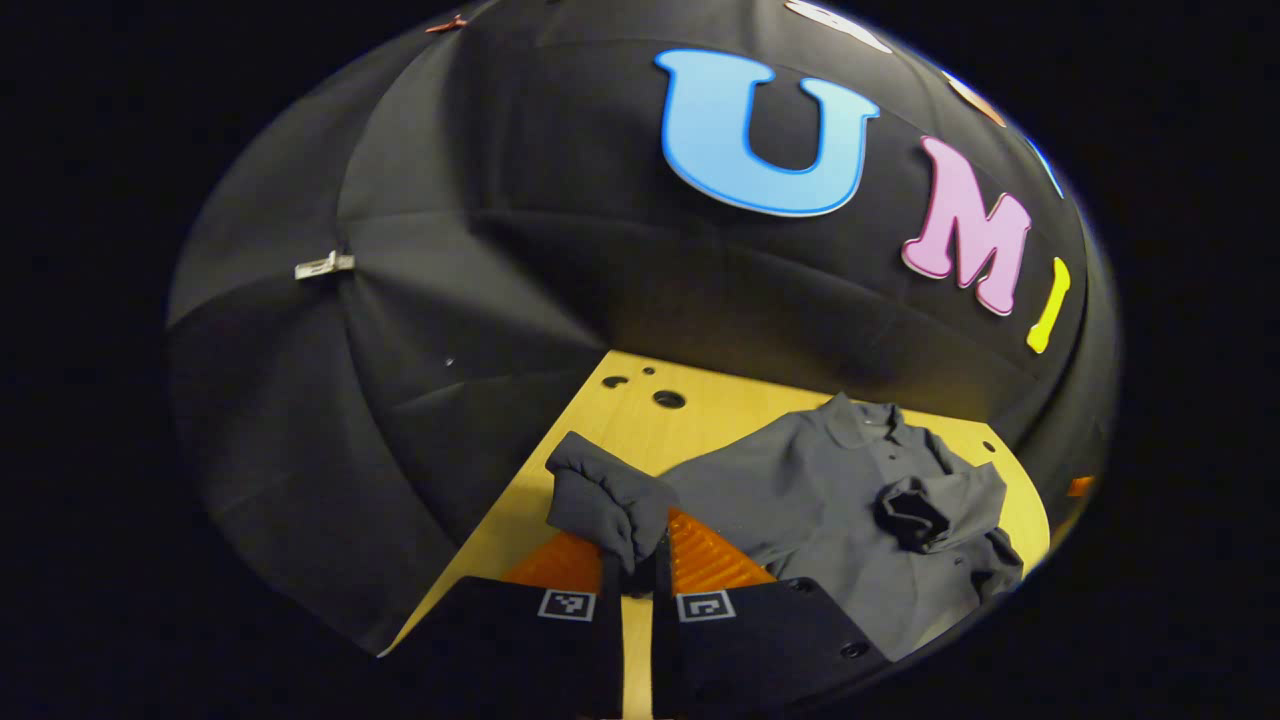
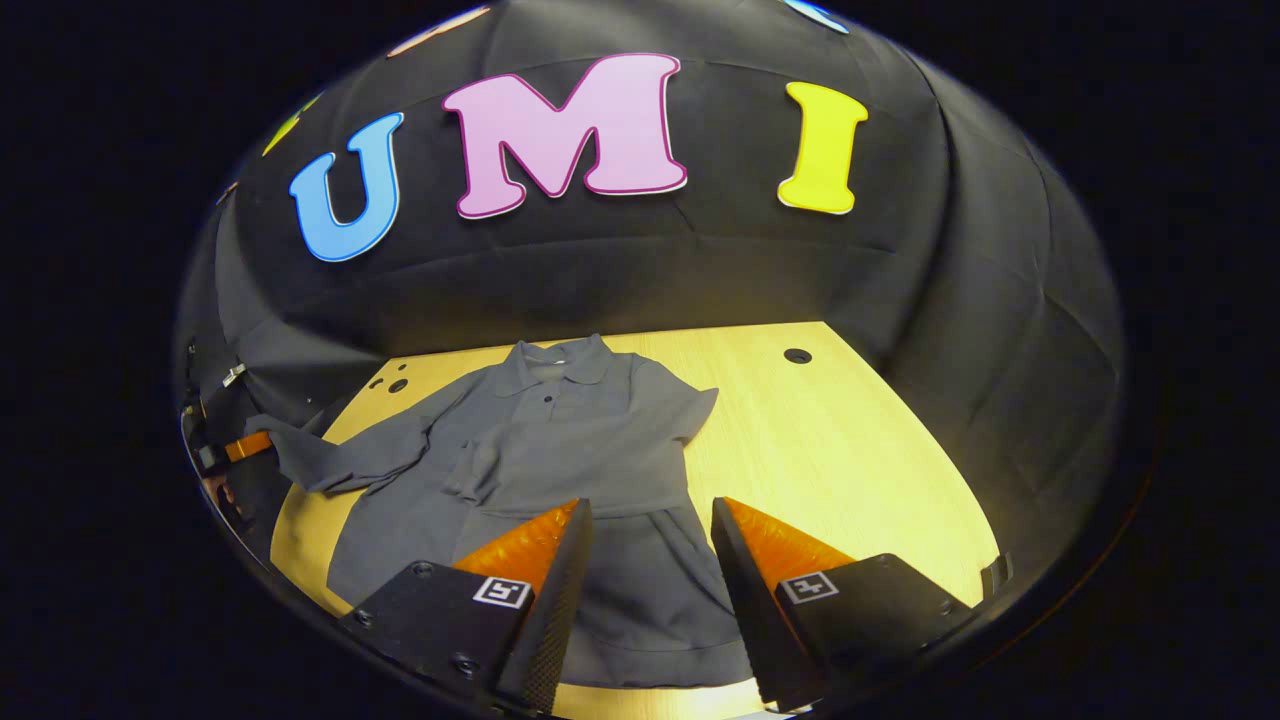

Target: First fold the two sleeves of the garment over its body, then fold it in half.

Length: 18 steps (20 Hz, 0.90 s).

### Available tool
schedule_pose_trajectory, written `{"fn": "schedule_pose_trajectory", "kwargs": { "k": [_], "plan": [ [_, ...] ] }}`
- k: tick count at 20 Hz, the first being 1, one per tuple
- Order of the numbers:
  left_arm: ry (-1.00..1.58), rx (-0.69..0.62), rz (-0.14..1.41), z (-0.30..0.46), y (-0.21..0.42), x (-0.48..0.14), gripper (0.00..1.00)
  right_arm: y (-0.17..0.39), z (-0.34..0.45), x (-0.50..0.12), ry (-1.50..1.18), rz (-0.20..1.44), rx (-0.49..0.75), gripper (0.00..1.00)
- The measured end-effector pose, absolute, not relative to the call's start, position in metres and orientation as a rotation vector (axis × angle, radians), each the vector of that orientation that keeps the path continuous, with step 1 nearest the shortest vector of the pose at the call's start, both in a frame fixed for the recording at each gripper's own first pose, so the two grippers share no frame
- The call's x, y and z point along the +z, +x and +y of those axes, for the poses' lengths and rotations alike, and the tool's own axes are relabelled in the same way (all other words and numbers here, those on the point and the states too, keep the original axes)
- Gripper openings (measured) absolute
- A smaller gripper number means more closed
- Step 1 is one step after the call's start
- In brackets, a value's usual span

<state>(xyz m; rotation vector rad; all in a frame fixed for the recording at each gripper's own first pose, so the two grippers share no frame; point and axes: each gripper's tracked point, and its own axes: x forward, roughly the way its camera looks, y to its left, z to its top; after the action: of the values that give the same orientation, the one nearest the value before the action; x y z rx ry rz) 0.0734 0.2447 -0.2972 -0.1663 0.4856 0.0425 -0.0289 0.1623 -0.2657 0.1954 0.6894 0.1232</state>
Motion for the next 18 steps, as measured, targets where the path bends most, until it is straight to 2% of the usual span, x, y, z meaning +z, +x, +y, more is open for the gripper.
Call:
{"fn": "schedule_pose_trajectory", "kwargs": {
  "k": [5,9,10,12,18],
  "plan": [
    [-0.169,-0.019,0.43,0.182,0.09,-0.263,0.15,-0.035,0.132,-0.283,0.187,0.711,0.114,0.75],
    [-0.179,-0.084,0.424,0.125,0.1,-0.252,0.16,-0.04,0.109,-0.298,0.192,0.731,0.1,0.75],
    [-0.173,-0.104,0.424,0.109,0.103,-0.252,0.12,-0.038,0.102,-0.304,0.191,0.736,0.096,0.75],
    [-0.16,-0.143,0.43,0.078,0.107,-0.251,0.16,-0.041,0.089,-0.315,0.192,0.754,0.087,0.75],
    [-0.158,-0.293,0.437,-0.021,0.108,-0.248,0.15,-0.055,0.058,-0.352,0.201,0.819,0.068,0.75]
  ]
}}
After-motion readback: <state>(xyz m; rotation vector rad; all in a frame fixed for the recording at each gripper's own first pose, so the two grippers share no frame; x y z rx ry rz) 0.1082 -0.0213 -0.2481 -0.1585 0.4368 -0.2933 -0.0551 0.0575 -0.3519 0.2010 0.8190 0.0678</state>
